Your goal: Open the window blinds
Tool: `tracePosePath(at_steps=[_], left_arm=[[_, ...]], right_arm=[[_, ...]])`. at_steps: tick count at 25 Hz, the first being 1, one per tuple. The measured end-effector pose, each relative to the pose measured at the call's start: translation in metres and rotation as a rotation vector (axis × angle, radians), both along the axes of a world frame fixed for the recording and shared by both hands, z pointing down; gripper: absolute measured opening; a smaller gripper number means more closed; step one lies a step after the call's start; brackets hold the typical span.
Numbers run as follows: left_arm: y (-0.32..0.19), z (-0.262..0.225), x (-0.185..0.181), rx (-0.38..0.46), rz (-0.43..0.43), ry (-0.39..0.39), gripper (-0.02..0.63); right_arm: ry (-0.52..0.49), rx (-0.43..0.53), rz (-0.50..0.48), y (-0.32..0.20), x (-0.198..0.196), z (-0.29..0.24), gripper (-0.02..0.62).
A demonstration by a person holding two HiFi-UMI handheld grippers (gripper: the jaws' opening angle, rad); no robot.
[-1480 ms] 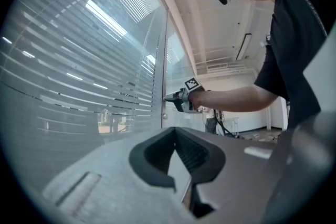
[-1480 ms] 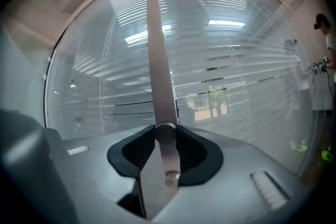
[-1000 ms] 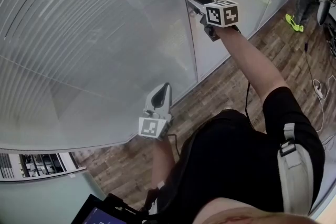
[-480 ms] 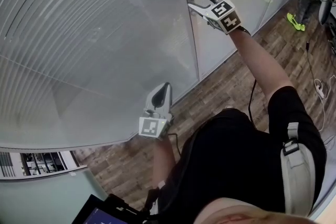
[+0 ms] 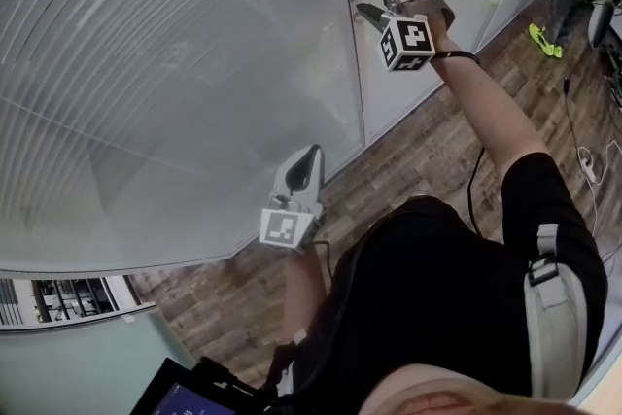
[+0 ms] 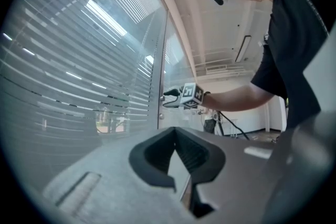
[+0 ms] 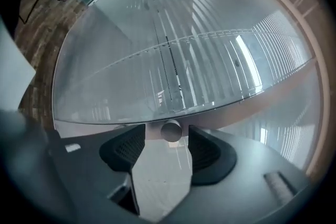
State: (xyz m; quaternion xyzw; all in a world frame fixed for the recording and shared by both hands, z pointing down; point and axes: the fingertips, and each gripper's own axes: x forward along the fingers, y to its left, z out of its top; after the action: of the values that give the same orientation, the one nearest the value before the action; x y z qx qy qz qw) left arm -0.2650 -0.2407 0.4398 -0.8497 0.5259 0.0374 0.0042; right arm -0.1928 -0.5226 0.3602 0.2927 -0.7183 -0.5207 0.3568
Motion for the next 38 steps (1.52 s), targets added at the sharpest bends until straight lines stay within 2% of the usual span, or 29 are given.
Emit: tracePosePath(at_steps=[5, 6, 8, 15, 18, 24, 29, 33, 38], left_arm=[[0.000, 0.004, -0.001, 0.000, -0.008, 0.013, 0.003], [0.001, 0.005, -0.003, -0.003, -0.014, 0.018, 0.003], [0.003, 0.007, -0.007, -0.009, -0.025, 0.022, 0.003], [0.003, 0.008, -0.011, -0.006, -0.032, 0.020, 0.003], [0.001, 0.008, -0.012, -0.003, -0.025, 0.011, 0.003], [0.004, 0.011, -0.006, -0.017, -0.015, 0.038, 0.003], [0.000, 0.017, -0.003, -0.020, -0.001, 0.034, 0.003], [-0.002, 0.018, 0.000, -0.016, 0.016, 0.027, 0.003], [-0.005, 0.014, 0.004, -0.027, 0.040, 0.021, 0.003]], right_arm=[[0.025, 0.033, -0.003, -0.006, -0.001, -0.003, 0.240], [0.031, 0.044, -0.004, -0.006, -0.002, -0.004, 0.224], [0.039, 0.057, -0.009, -0.006, -0.003, -0.004, 0.129], [0.016, 0.049, -0.007, -0.006, -0.002, -0.004, 0.127], [-0.023, 0.024, 0.000, -0.008, -0.004, -0.007, 0.127], [-0.166, -0.111, 0.027, -0.006, -0.002, -0.009, 0.126], [-0.404, -0.295, 0.037, -0.007, 0.004, -0.008, 0.126], [-0.539, -0.390, 0.060, -0.009, 0.005, -0.009, 0.126], [-0.736, -0.577, 0.105, -0.016, 0.003, -0.010, 0.126]])
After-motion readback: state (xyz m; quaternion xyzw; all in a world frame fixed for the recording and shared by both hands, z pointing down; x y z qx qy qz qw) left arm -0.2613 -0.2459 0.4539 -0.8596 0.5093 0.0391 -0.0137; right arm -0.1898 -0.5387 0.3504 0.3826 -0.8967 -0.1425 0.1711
